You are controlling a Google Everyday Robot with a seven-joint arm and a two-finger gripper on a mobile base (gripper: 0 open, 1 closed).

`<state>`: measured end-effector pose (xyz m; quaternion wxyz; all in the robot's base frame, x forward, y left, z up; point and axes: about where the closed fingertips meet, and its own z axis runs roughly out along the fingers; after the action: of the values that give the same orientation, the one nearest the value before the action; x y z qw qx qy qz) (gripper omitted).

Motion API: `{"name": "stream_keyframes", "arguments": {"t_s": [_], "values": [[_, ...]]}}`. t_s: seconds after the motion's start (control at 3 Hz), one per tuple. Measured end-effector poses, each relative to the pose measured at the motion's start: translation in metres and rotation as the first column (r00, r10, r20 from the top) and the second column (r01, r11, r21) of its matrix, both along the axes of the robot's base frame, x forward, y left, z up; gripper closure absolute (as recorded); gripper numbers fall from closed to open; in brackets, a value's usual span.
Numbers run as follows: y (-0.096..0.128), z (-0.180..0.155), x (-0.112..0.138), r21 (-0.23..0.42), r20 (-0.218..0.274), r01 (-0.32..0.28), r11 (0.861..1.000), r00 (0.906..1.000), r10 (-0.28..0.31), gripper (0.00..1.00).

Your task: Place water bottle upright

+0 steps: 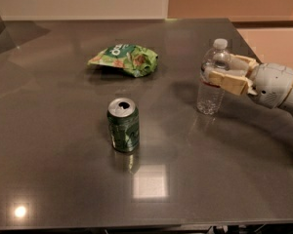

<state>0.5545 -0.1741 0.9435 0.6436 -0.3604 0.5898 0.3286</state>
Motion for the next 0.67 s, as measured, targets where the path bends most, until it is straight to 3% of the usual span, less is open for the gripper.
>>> {"name": "stream_keyframes", "arguments": {"t_s": [0.67], "values": [[0.0037,-0.0052,-0.0011,0.006,0.014,-0.022,1.000,0.9997,0.022,0.37]]}}
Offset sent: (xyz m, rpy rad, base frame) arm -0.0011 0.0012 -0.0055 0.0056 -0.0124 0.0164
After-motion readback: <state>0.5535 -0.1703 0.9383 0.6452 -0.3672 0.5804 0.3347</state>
